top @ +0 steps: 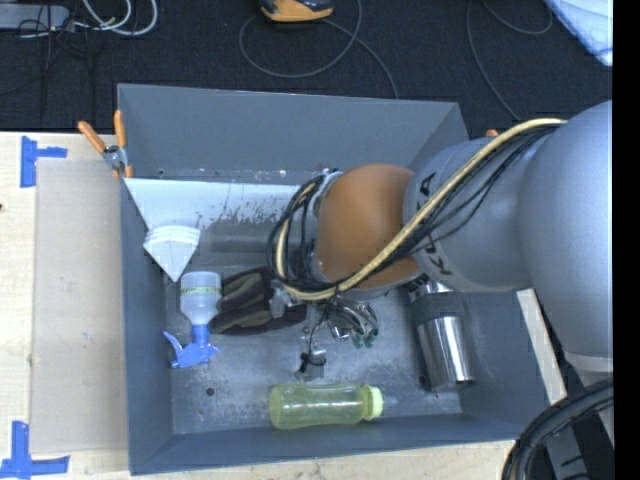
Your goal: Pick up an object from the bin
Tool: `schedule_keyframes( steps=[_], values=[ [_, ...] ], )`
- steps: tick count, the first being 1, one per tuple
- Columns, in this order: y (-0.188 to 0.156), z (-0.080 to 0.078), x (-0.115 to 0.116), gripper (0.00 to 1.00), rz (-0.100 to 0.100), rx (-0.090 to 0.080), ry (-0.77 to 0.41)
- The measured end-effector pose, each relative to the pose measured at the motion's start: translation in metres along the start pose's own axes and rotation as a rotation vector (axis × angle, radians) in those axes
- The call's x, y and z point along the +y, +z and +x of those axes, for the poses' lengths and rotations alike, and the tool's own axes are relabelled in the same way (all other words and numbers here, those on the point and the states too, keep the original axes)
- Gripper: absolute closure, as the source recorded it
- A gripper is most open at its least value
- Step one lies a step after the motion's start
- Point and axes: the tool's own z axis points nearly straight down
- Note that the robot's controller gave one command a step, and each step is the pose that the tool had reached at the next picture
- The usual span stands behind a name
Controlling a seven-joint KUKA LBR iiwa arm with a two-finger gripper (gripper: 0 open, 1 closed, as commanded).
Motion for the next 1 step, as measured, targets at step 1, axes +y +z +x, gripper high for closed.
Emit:
schedule_keyframes(
  steps=[1],
  values=[
    [0.0173,-0.0364,-0.0072,1.00,0.001,-0.006,-0.218]
  ],
)
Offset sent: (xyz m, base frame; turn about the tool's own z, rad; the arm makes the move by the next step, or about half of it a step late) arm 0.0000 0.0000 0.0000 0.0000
